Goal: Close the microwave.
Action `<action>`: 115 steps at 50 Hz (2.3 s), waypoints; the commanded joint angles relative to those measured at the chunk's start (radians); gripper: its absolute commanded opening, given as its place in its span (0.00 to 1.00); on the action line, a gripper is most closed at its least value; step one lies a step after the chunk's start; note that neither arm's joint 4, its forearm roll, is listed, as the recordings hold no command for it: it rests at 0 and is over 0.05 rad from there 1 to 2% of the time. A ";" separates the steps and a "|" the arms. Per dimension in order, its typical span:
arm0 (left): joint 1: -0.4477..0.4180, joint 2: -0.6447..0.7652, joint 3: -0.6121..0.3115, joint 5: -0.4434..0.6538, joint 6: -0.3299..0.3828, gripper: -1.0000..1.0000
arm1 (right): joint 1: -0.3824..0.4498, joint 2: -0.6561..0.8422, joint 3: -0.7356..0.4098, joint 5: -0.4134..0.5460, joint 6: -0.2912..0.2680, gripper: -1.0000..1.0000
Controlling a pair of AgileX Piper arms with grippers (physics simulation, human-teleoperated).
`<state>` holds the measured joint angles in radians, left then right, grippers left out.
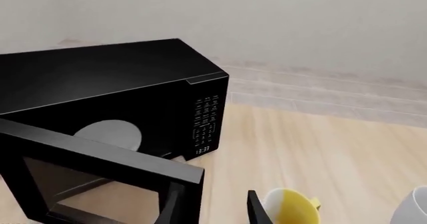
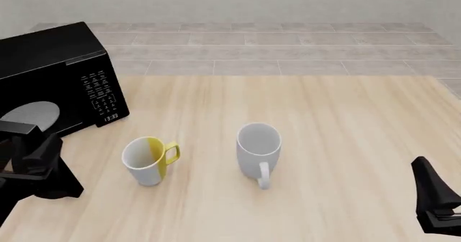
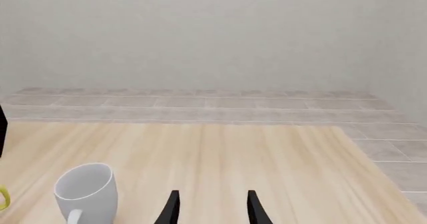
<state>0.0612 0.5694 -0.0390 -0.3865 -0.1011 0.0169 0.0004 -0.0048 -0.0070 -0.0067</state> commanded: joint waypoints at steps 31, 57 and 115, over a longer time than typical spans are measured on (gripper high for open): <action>0.045 0.255 -0.024 -0.183 0.034 1.00 | 0.009 0.000 -0.014 0.005 -0.012 1.00; 0.040 0.346 -0.042 -0.234 0.047 1.00 | 0.021 0.001 -0.026 0.012 -0.015 1.00; 0.032 0.465 -0.091 -0.288 0.062 1.00 | 0.041 0.000 -0.012 0.006 0.001 1.00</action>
<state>0.0829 0.9554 -0.1164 -0.6715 -0.0713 0.0548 0.0002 -0.0138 -0.0043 -0.0082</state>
